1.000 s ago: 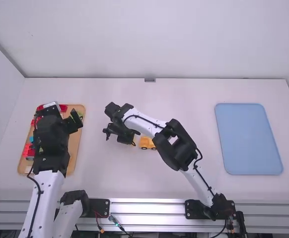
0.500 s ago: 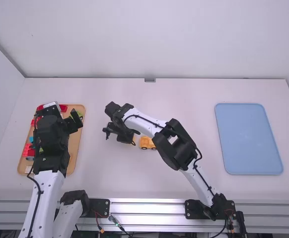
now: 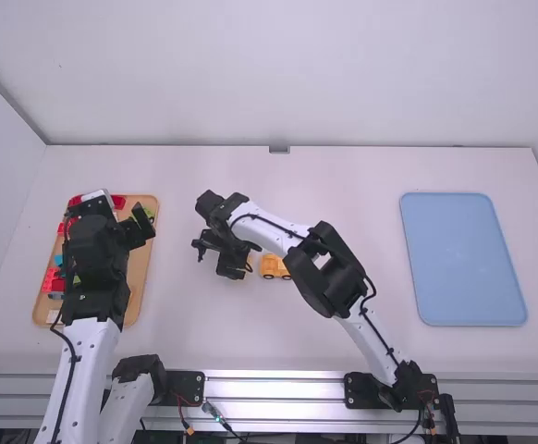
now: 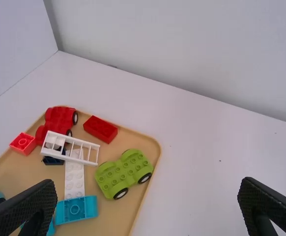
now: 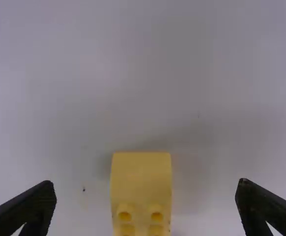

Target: Assemble lego blocks to make yellow taxi

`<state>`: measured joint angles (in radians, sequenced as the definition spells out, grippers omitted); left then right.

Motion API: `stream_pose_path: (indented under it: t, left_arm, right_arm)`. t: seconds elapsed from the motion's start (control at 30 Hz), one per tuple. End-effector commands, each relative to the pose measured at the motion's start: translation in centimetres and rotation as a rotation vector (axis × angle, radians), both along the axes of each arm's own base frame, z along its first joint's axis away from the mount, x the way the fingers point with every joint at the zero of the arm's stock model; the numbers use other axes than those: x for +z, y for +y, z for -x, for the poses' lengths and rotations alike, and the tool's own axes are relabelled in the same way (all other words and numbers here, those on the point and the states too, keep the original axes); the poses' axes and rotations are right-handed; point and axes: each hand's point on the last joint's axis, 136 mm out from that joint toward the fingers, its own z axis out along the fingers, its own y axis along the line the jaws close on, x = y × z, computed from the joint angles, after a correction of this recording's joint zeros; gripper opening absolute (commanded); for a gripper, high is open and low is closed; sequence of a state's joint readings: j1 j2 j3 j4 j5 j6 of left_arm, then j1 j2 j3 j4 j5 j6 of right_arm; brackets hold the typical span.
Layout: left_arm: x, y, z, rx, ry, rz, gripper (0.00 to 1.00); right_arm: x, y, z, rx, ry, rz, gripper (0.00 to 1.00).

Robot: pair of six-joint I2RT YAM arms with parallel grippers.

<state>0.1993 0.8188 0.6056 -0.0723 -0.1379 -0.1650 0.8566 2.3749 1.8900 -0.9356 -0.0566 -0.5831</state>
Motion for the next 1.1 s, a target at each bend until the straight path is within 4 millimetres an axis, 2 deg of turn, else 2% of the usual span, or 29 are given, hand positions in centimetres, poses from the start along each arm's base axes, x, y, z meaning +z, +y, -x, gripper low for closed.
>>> stream_pose_path:
  t: [0.0,0.07,0.13,0.2,0.27,0.3,0.43,0.5,0.53,0.63,0.67,0.73,0.83,0.9,0.93,0.97,1.07]
  left_arm:
    - [-0.2,-1.3,-0.4,-0.079,-0.001,0.013,0.99]
    - [-0.1,-2.3,-0.7,-0.138,-0.006,0.019,0.99]
    - [-0.1,-3.0,-0.9,-0.18,-0.009,0.026,0.99]
    - [-0.2,-2.9,-1.1,-0.178,-0.009,0.03,0.99]
    - [-0.4,-2.4,-1.2,-0.127,-0.015,0.074,0.99]
    - [-0.5,-2.3,-1.1,-0.119,-0.014,0.082,0.99]
    - [-1.2,-2.9,-0.9,-0.128,0.006,0.137,0.99]
    - [-1.0,-4.2,-1.2,-0.221,0.004,0.127,0.99]
    - [-1.0,-4.3,-1.2,-0.229,0.004,0.125,0.99]
    - [-0.9,-7.2,-1.4,-0.44,0.011,0.058,0.99]
    - [-1.0,-7.4,-1.4,-0.463,0.013,0.049,0.99]
    - [-1.8,-8.8,-1.9,-0.576,0.03,0.021,0.99]
    - [-2.8,-10.4,-2.5,-0.704,0.043,0.001,0.99]
    - [-3.6,-12.4,-3.1,-0.876,0.057,0.0,0.99]
    - [-3.6,-12.4,-3.1,-0.876,0.057,0.0,0.99]
    - [-4.0,-13.3,-3.5,-0.96,0.065,0.004,0.99]
    - [-5.1,-14.7,-4.0,-1.112,0.105,-0.022,0.99]
  right_arm:
    - [0.9,0.9,-0.8,-0.001,-0.017,-0.017,0.99]
    - [2.3,1.3,-1.1,-0.002,-0.028,-0.033,0.99]
    - [4.9,1.7,-1.6,-0.003,-0.059,-0.061,0.99]
    - [6.7,1.5,-2.1,-0.016,-0.084,-0.074,0.99]
    - [9.7,0.9,-3.2,-0.044,-0.121,-0.116,0.99]
    - [10.1,0.8,-3.3,-0.049,-0.127,-0.121,0.99]
    - [13.4,-1.2,-5.2,-0.161,-0.179,-0.161,0.99]
    - [14.7,-3.3,-5.9,-0.231,-0.187,-0.181,0.99]
    - [14.7,-3.4,-6.0,-0.238,-0.188,-0.183,0.99]
    - [14.9,-5.6,-6.7,-0.321,-0.227,-0.222,0.99]
    - [14.9,-5.9,-6.7,-0.327,-0.23,-0.226,0.99]
    - [14.8,-7.9,-6.6,-0.388,-0.265,-0.248,0.99]
    - [14.7,-10.4,-6.0,-0.466,-0.305,-0.273,0.99]
    - [14.7,-12.8,-5.2,-0.531,-0.331,-0.313,0.99]
    - [14.7,-12.8,-5.2,-0.531,-0.331,-0.313,0.99]
    - [14.7,-14.0,-4.8,-0.57,-0.348,-0.336,0.99]
    - [14.3,-15.6,-4.0,-0.592,-0.361,-0.391,0.99]
